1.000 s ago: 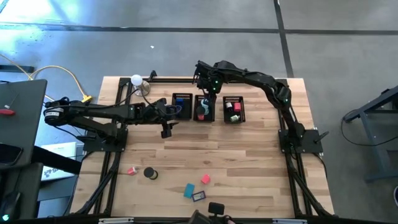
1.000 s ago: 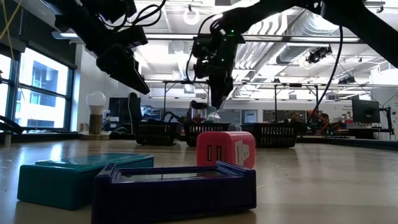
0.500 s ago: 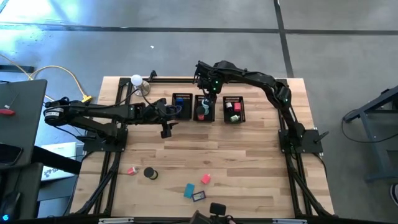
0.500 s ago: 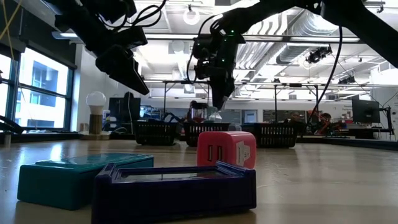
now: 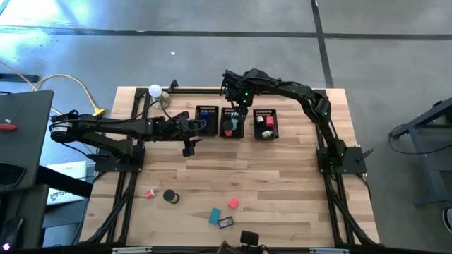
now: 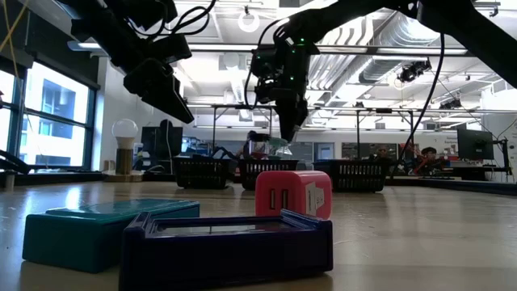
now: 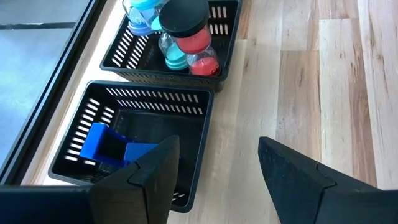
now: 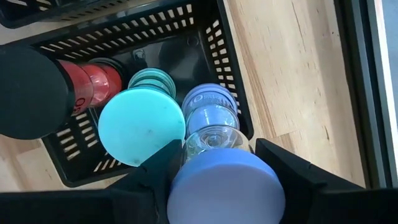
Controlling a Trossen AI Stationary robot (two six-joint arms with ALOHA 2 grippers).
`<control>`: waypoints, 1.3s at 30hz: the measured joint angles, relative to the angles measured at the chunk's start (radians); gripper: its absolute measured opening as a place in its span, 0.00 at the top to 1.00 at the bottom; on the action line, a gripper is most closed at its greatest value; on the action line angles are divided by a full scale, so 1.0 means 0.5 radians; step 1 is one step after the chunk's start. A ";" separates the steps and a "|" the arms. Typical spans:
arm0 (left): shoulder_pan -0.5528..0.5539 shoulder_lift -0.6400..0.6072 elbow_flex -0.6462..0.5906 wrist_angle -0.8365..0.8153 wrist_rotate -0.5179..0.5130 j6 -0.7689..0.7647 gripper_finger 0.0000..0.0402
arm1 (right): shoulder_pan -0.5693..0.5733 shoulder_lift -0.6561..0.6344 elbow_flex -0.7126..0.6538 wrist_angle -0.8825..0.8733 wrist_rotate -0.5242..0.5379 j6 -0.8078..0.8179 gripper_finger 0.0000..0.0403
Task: Pick & Place Office items
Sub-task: Put the light purple hourglass into the middle black bin
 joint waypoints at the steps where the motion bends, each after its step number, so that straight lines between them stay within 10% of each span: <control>1: 0.000 0.000 0.000 0.000 0.000 0.008 0.47 | 0.004 0.000 0.000 0.000 0.001 0.000 0.56; 39: 0.000 0.000 0.000 -0.004 -0.001 0.023 0.47 | 0.053 0.003 0.070 -0.100 -0.012 -0.061 0.56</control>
